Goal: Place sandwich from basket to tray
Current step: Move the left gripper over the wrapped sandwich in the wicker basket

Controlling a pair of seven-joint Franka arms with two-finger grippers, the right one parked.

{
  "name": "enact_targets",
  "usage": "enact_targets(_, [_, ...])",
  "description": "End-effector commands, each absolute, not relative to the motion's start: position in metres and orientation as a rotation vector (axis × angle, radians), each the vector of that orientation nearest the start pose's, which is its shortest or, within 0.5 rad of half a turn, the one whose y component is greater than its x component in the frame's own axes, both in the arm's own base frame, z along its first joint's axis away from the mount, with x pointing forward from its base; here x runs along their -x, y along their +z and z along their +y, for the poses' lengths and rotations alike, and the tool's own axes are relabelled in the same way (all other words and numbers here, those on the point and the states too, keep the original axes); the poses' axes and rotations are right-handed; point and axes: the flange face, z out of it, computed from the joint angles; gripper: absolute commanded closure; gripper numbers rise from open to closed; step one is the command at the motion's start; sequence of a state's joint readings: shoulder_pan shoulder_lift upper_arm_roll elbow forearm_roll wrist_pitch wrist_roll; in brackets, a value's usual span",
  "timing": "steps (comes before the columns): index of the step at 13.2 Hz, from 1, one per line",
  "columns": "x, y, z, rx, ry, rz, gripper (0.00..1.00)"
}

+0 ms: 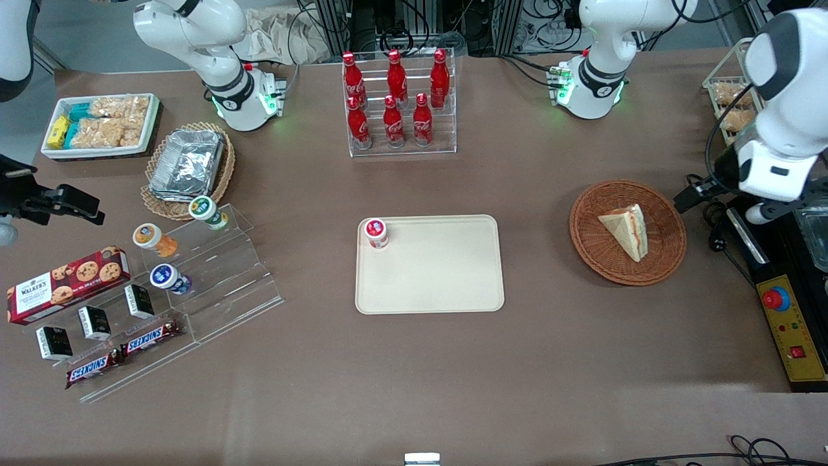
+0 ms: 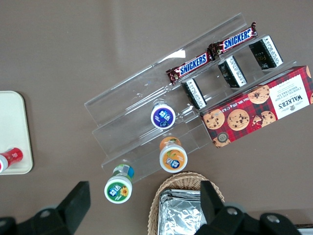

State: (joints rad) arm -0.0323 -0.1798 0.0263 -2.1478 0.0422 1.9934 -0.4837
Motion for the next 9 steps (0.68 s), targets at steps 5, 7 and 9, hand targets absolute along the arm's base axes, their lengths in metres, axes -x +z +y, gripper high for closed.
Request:
enact_targets(5, [-0.462, 0.366, -0.002, 3.003, -0.121, -0.851, 0.00])
enact_targets(7, [-0.460, 0.331, -0.003, 3.005, -0.104, -0.850, 0.00])
enact_targets(9, [-0.455, 0.303, -0.003, 3.009, -0.100, -0.844, 0.00])
